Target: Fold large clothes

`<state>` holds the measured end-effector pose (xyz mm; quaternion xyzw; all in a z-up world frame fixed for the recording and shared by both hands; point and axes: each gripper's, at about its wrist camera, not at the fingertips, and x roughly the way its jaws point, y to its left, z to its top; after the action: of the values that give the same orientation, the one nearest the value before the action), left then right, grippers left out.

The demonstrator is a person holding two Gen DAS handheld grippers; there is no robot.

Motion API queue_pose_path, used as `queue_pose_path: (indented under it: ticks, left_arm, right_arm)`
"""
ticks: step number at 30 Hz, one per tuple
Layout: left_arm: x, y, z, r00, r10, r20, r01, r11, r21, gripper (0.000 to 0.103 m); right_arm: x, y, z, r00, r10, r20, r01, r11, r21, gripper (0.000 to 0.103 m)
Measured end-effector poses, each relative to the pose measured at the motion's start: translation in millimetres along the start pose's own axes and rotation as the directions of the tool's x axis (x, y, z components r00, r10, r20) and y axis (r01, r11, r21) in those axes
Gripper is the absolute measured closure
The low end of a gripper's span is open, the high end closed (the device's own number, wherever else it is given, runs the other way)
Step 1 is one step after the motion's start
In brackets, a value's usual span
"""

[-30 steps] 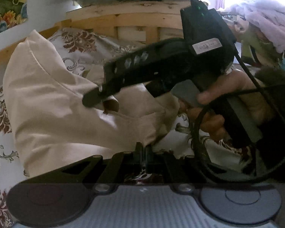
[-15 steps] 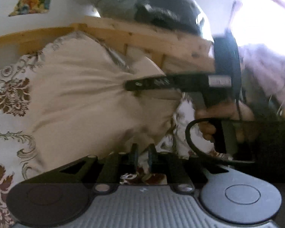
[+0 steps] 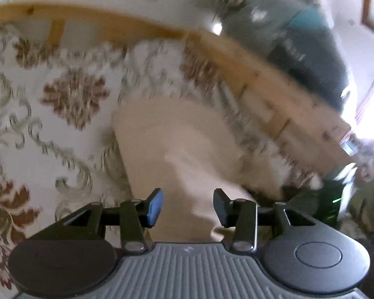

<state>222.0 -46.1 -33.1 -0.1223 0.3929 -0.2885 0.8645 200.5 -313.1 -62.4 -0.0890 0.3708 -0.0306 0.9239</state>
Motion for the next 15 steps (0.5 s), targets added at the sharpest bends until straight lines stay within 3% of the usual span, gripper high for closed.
queue_pose_path:
  ticks: [2, 4, 5, 9, 12, 15]
  left_arm:
    - [9, -1, -6, 0.999, 0.037, -0.016, -0.037, 0.999, 0.008, 0.049]
    - [10, -2, -10, 0.998, 0.062, -0.015, -0.061, 0.997, 0.047, 0.049]
    - [9, -3, -12, 0.998, 0.063, -0.017, -0.062, 0.996, 0.059, 0.049]
    - [9, -3, -14, 0.998, 0.055, -0.022, -0.053, 0.994, 0.092, 0.049]
    - [10, -4, -16, 0.998, 0.060, -0.019, -0.057, 0.992, 0.110, 0.049]
    - [11, -7, -17, 0.997, 0.069, -0.020, -0.066, 0.989, 0.129, 0.049]
  right_arm:
    - [-8, -3, 0, 1.000, -0.007, 0.022, 0.006, 1.000, 0.029, 0.077]
    - [-19, -10, 4, 0.997, -0.019, 0.069, 0.014, 0.997, 0.075, 0.058]
    - [-25, -14, 5, 0.994, -0.035, 0.099, 0.026, 0.995, 0.096, 0.054]
    - [-46, -22, 11, 0.958, -0.140, 0.250, 0.101, 0.981, 0.163, 0.024]
    - [-40, -17, 17, 0.933, -0.087, 0.350, 0.047, 0.991, 0.123, 0.025]
    - [-13, -5, 29, 0.942, 0.004, 0.337, -0.012, 1.000, 0.021, 0.029]
